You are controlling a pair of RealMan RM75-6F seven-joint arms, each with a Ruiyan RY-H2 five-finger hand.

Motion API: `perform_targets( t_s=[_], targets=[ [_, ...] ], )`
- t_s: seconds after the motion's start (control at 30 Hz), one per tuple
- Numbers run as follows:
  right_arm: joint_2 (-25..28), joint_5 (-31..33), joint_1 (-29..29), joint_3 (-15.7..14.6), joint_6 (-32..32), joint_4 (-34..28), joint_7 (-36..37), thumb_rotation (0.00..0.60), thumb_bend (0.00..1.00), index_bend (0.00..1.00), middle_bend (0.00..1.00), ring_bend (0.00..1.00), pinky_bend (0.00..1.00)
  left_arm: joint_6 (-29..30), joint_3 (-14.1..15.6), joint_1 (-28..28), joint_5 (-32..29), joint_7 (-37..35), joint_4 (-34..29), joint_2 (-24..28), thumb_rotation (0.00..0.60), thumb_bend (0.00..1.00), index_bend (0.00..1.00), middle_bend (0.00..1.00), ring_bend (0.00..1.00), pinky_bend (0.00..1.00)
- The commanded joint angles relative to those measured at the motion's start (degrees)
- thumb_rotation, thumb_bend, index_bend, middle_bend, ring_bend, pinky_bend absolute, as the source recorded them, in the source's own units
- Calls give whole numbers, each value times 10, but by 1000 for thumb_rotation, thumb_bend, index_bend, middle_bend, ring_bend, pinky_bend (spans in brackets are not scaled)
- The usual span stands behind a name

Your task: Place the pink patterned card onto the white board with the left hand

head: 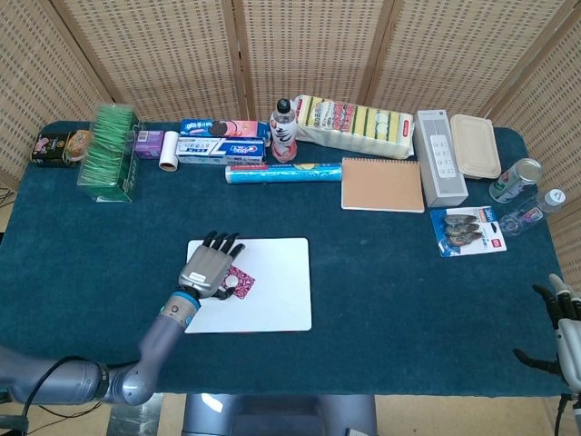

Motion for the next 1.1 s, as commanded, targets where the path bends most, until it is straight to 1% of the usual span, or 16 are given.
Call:
perform_targets(
  t_s=[0.03,0.13,0.17,0.23,0.27,0.33,0.43,0.57,0.6,0.7,0.83,0.93,1.1],
  targets=[
    [0,1,0,0,0,0,0,600,11,106,0,0,0,13,2,16,45,-29,-30,36,600,186,2,0,0,0],
    [0,1,0,1,1,0,1,600,11,106,0,0,0,47,29,55,124,-67,-57,87,600,110,0,0,0,0],
    [1,1,-1,1,2,-1,2,600,11,106,0,0,0,62,45,74,159,-85,-62,109,600,85,0,0,0,0],
    [1,0,-1,2,4,-1,2,600,11,106,0,0,0,84,67,103,207,-115,-64,137,600,61,0,0,0,0],
    [1,0,-2,2,5,-2,2,600,11,106,0,0,0,105,84,127,236,-139,-66,157,600,54,0,0,0,0],
    [1,0,-2,2,6,-2,1,600,11,106,0,0,0,118,97,147,258,-159,-66,173,600,52,0,0,0,0],
    [-2,-1,-2,0,5,-3,-7,600,11,106,0,0,0,163,142,213,290,-212,-81,230,600,49,0,0,0,0],
    [-6,-5,-3,-1,10,-4,-20,600,11,107,0,0,0,207,187,285,322,-267,-83,281,600,50,0,0,0,0],
    [-8,-5,-4,-1,13,-5,-23,600,11,106,0,0,0,215,193,300,328,-281,-77,285,600,50,0,0,0,0],
    [-11,-6,-7,0,21,-4,-32,600,11,106,0,0,0,234,201,342,338,-322,-55,287,600,50,0,0,0,0],
    [-17,-8,-10,2,33,-4,-39,600,12,101,0,0,0,262,196,377,372,-360,-17,277,600,45,0,0,0,0],
    [-22,-14,-13,1,42,0,-46,600,11,91,0,0,0,295,182,397,413,-391,12,269,600,43,0,0,0,0],
    [-29,-11,-13,4,45,5,-57,600,11,90,0,0,0,315,168,415,453,-411,38,258,600,43,0,0,0,0]
  ],
)
